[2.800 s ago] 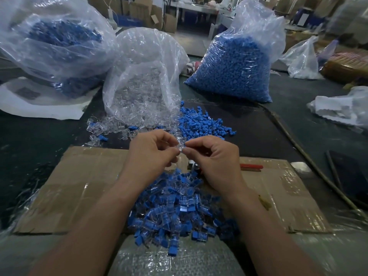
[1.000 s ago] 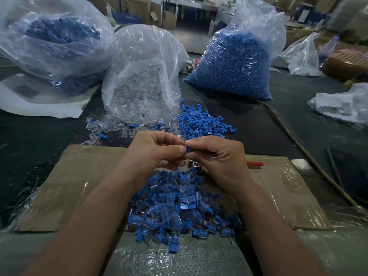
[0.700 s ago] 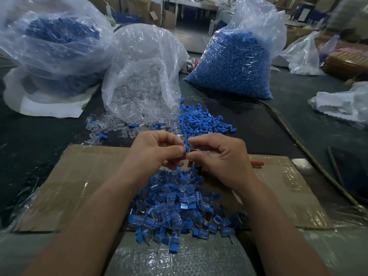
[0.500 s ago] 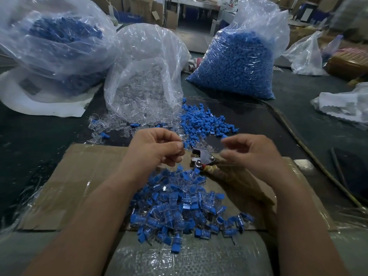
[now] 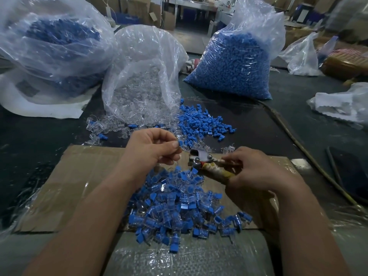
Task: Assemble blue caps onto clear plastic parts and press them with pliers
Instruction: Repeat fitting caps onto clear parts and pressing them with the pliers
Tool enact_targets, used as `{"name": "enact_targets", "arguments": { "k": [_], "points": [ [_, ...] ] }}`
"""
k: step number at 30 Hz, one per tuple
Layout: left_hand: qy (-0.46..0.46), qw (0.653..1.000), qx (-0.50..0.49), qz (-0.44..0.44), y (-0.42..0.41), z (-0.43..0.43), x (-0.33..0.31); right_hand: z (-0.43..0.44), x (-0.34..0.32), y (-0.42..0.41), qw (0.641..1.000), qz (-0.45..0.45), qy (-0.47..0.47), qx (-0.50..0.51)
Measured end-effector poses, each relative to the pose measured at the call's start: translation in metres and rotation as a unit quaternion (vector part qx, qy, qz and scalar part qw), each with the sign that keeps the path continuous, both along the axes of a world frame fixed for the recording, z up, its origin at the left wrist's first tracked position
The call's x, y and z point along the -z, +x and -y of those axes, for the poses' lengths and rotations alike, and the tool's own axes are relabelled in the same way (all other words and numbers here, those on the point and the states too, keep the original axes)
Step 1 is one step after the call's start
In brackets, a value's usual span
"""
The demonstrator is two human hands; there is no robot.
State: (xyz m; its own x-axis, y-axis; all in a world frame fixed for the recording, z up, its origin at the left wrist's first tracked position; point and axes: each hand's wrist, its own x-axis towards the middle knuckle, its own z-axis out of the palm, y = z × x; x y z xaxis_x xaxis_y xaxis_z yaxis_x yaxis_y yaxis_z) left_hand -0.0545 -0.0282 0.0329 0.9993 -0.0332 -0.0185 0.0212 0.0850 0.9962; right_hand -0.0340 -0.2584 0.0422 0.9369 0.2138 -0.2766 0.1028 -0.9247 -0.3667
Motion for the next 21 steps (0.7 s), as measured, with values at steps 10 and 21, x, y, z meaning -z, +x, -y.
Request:
{"name": "enact_targets", "arguments": {
  "k": [10, 21],
  "points": [
    [-0.015, 1.0, -0.002, 0.006, -0.001, 0.001, 0.0, -0.017, 0.014, 0.002, 0.989, 0.124, -0.062, 0.056],
    [-0.023, 0.997, -0.052, 0.055, 0.001, 0.005, -0.001, -0.027, 0.012, -0.003, 0.972, 0.208, 0.106, 0.041]
  ]
}}
